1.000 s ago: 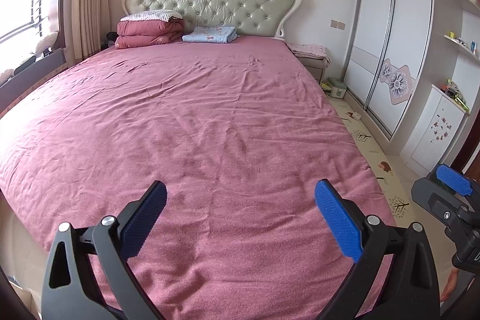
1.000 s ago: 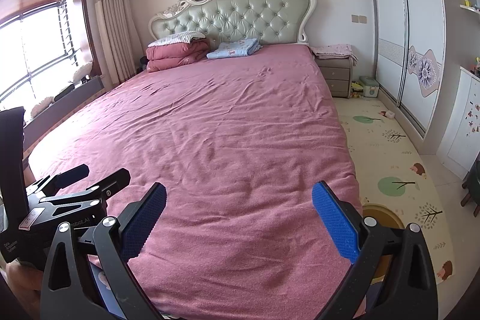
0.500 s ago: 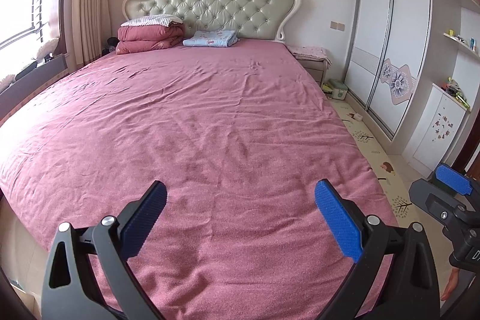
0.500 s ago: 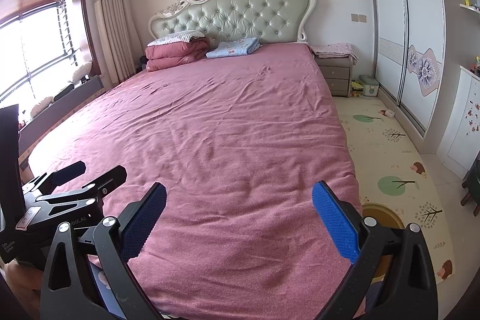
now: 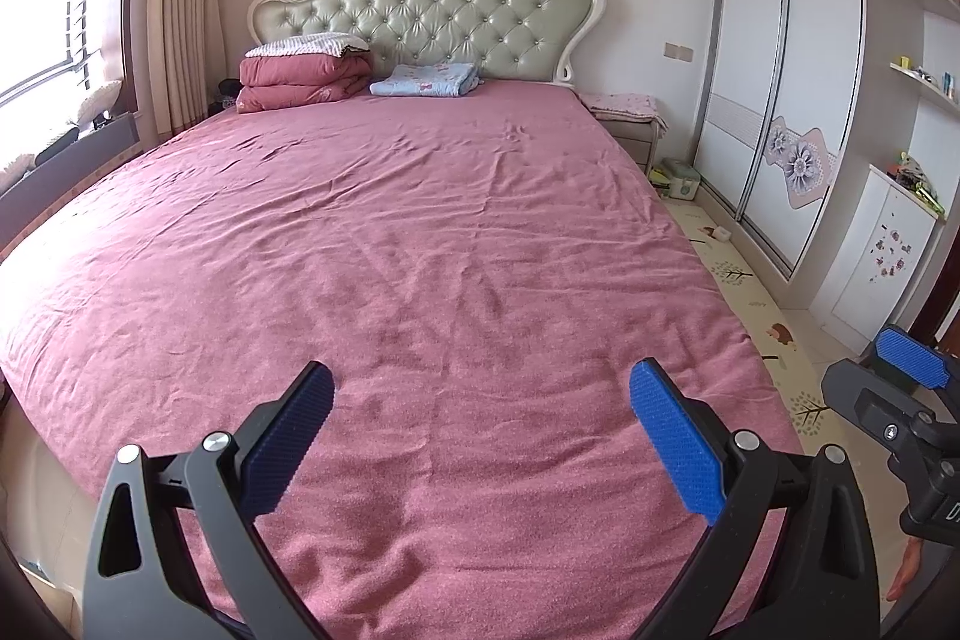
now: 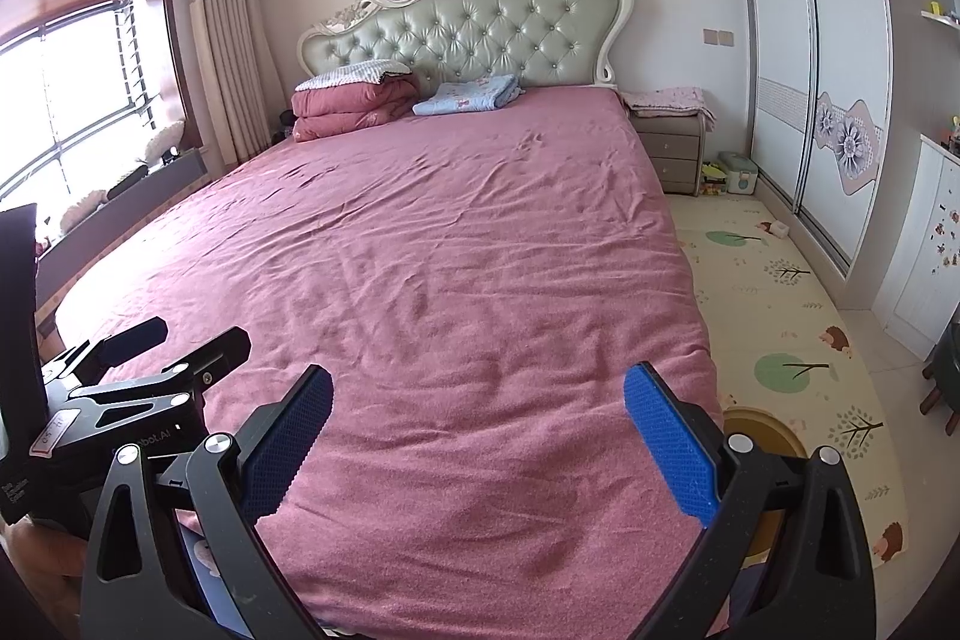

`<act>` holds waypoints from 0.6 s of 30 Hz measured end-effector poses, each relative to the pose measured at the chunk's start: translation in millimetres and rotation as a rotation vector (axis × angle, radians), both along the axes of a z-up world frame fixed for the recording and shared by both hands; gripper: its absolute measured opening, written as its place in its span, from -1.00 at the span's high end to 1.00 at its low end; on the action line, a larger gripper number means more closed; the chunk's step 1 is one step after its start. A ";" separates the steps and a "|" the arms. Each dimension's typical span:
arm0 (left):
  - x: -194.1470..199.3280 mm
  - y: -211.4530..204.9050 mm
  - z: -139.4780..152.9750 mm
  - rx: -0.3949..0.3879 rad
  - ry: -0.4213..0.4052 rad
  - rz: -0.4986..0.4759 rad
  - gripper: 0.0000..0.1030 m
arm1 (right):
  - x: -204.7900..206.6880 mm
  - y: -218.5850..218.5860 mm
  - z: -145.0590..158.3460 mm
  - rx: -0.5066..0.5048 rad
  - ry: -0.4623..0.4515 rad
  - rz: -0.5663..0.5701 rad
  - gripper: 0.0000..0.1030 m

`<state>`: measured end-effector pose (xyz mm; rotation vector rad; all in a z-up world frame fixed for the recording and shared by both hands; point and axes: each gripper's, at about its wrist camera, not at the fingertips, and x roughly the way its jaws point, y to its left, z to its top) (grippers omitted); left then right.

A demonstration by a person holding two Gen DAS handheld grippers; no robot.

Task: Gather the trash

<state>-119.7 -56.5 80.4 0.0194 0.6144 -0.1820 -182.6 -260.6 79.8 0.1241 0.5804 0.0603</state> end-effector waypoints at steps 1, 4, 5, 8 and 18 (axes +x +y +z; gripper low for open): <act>-0.1 0.3 0.1 -0.001 0.000 0.000 -0.92 | 0.1 0.1 0.5 -0.001 0.001 0.001 -0.83; 0.7 0.5 0.3 -0.010 0.003 0.002 -0.92 | 0.1 0.1 0.5 -0.002 0.002 0.004 -0.83; 0.8 0.6 0.7 -0.014 0.003 0.002 -0.92 | -0.1 0.3 0.6 -0.003 0.001 0.004 -0.83; -0.3 2.2 1.6 -0.025 -0.004 0.001 -0.92 | 0.4 -0.3 0.3 -0.001 0.003 0.003 -0.83; -1.0 1.2 2.5 -0.010 -0.012 0.006 -0.92 | 1.0 -0.2 -0.1 -0.006 0.005 0.003 -0.83</act>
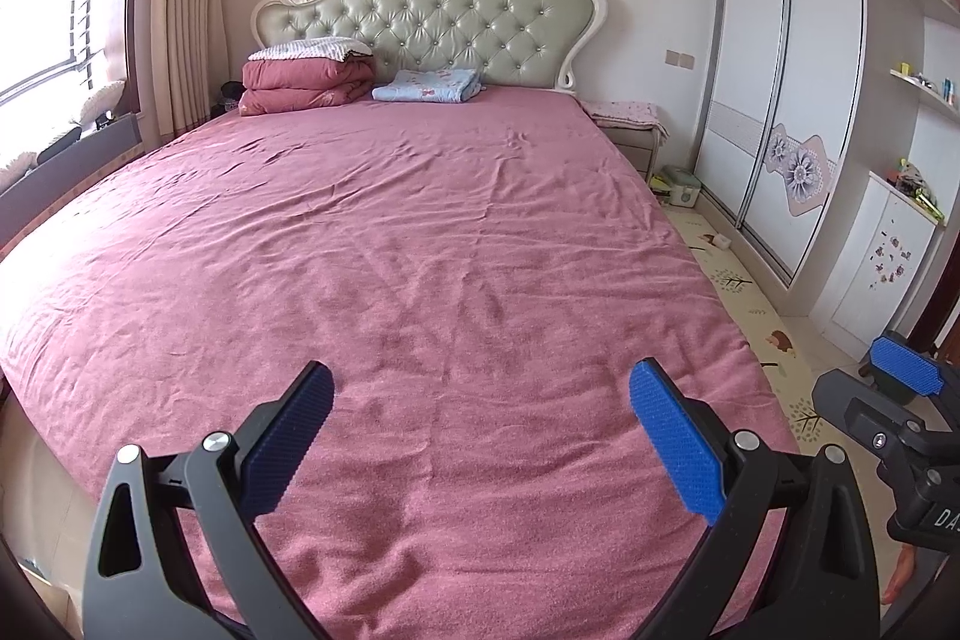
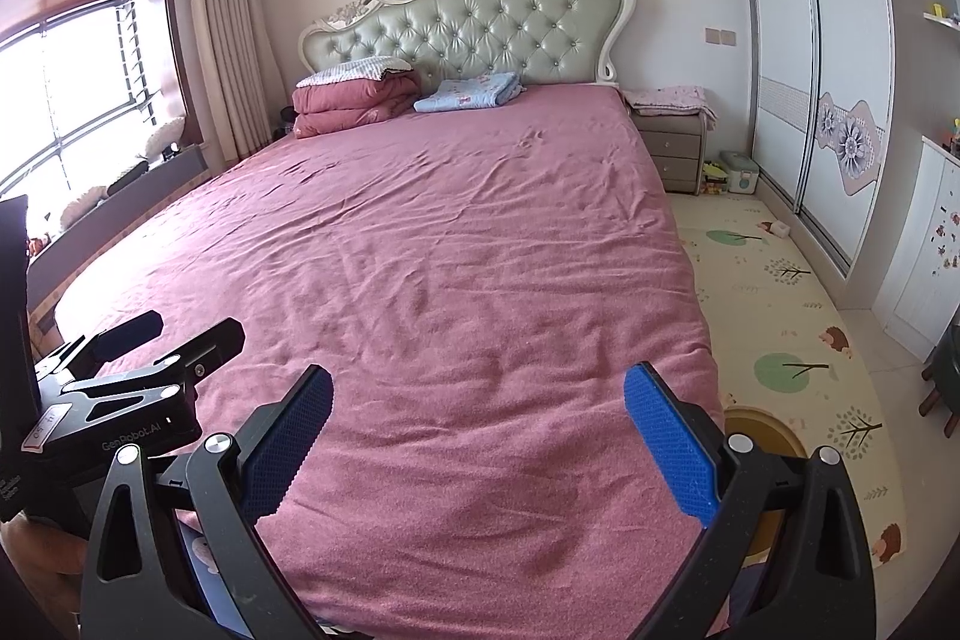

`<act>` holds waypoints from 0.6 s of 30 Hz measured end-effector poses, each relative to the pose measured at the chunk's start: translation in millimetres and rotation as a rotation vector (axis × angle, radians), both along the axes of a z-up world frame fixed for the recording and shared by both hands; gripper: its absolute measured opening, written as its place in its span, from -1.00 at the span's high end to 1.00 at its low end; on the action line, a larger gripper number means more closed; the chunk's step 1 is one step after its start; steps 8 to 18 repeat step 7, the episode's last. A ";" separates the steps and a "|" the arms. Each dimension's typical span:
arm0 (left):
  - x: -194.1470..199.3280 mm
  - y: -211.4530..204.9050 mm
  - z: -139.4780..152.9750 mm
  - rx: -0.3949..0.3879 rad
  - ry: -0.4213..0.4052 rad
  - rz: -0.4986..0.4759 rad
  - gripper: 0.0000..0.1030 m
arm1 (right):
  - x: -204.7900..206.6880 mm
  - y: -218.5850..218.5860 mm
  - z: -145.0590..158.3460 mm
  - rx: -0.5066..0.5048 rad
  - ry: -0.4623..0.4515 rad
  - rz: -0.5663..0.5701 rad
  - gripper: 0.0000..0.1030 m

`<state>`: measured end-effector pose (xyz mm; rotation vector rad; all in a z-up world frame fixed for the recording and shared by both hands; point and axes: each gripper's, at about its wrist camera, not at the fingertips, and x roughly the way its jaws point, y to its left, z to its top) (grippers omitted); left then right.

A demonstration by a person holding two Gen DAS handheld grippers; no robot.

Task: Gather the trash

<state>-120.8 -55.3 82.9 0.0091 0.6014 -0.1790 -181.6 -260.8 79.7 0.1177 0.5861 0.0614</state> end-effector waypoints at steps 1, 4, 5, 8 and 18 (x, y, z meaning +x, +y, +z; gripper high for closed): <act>0.0 -0.3 0.2 0.004 -0.001 0.002 -0.92 | 0.1 -0.1 0.1 0.002 0.000 0.000 -0.83; -1.1 -0.8 0.4 0.014 -0.007 0.002 -0.92 | 0.2 -0.4 0.0 0.003 0.002 0.001 -0.83; -1.3 -1.2 0.3 0.015 -0.007 -0.001 -0.92 | 0.3 -0.3 0.0 0.003 0.002 0.001 -0.83; -1.4 -1.3 0.4 0.017 -0.007 -0.003 -0.92 | 0.5 -0.4 0.0 0.002 0.004 0.001 -0.83; -1.4 -1.3 0.4 0.017 -0.007 -0.003 -0.92 | 0.5 -0.4 0.0 0.002 0.004 0.001 -0.83</act>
